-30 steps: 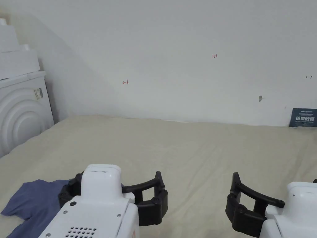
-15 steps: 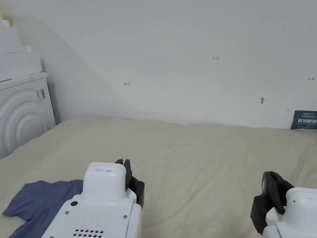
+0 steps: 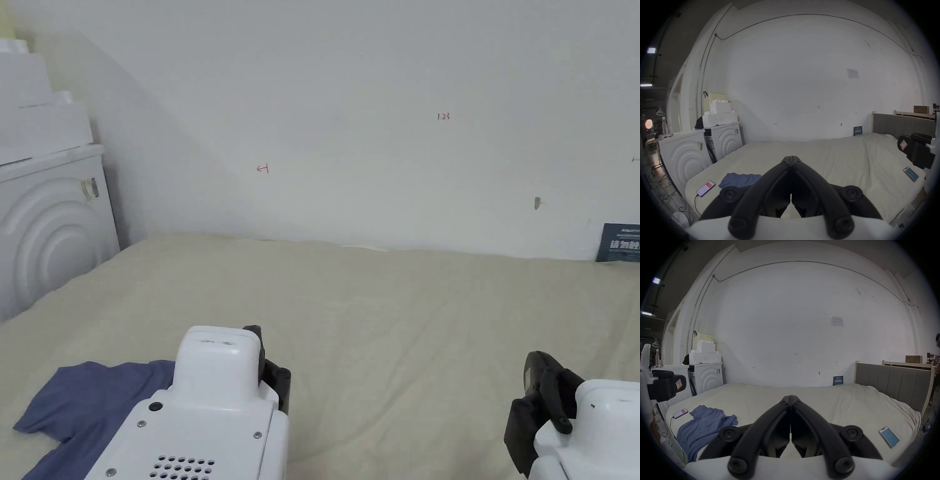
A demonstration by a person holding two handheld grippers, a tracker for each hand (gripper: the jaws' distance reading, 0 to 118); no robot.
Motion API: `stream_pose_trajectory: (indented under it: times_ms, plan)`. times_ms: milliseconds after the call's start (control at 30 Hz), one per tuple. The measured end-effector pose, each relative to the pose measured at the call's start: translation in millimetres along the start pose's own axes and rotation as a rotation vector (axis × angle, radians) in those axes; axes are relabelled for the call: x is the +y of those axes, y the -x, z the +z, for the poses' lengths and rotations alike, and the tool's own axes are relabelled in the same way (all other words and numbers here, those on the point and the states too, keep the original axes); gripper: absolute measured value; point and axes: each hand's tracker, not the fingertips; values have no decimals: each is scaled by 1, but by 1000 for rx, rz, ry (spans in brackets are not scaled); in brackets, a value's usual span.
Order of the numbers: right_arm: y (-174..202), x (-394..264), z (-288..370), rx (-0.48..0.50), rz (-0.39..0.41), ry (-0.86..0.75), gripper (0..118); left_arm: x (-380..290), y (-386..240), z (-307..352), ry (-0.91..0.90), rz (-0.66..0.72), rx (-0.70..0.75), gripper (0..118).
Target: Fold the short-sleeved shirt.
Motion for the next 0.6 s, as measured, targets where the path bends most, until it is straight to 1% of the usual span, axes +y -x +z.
stream_pose_trajectory:
  times_ms: [100,167,267,400,600]
  plan:
    - [9,3,-6,33,-7,0,3,1,13,4,4,-6,39,0]
    - [18,4,-11,77,-18,6,3,1,26,8,8,13,53,0]
    - [38,5,-17,136,-3,13,3,1,44,17,9,21,131,0]
    - [69,5,-20,245,8,22,3,-1,72,30,28,-4,237,0]
    - [116,2,-24,401,13,38,3,-6,112,50,49,22,367,0]
